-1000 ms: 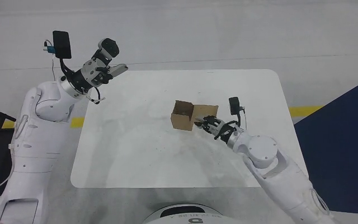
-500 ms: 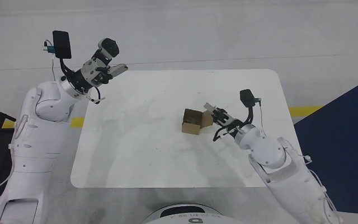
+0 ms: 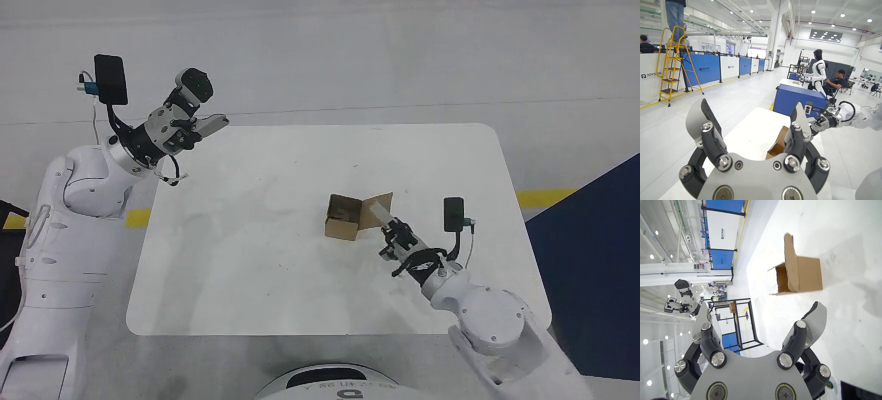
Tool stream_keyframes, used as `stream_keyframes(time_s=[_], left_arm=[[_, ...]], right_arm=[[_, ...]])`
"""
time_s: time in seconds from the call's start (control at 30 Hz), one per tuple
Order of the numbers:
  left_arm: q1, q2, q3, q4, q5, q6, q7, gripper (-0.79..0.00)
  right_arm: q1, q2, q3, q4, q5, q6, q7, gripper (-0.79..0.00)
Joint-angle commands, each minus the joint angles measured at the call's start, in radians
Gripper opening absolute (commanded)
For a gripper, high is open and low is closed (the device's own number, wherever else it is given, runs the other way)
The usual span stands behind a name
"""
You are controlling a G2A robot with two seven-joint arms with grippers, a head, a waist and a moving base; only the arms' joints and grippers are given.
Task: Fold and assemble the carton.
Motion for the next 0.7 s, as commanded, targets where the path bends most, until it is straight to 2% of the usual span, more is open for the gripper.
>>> stream_keyframes(time_s=[0.0,0.13,0.2,0.27,0.33,0.37,0.43,0.67], left_arm=[[0.000,0.000,0.000,0.000,0.000,0.000,0.000,0.000],[0.000,0.000,0.000,0.000,0.000,0.000,0.000,0.000],[0.000,0.000,0.000,0.000,0.000,0.000,0.000,0.000],[0.000,0.000,0.000,0.000,0.000,0.000,0.000,0.000],[0.000,0.000,0.000,0.000,0.000,0.000,0.000,0.000],[0.000,0.000,0.000,0.000,0.000,0.000,0.000,0.000],[0.000,0.000,0.000,0.000,0.000,0.000,0.000,0.000],[0.000,0.000,0.000,0.000,0.000,0.000,0.000,0.000]], right_arm=[[0.001,-0.003,-0.007,-0.010,0.040,0.083,0.009,-0.040],[0.076,-0.021,-0.051,0.030,0.111,0.291,-0.062,-0.031],[0.149,-0.042,-0.089,0.086,0.155,0.376,-0.160,-0.034],[0.222,-0.067,-0.140,0.135,0.212,0.414,-0.243,-0.055],[0.274,-0.094,-0.189,0.171,0.264,0.442,-0.336,-0.120],[0.297,-0.107,-0.210,0.187,0.296,0.452,-0.372,-0.179],[0.335,-0.131,-0.245,0.229,0.344,0.452,-0.454,-0.425],[0.438,-0.200,-0.315,0.336,0.540,0.452,-0.696,-0.453]])
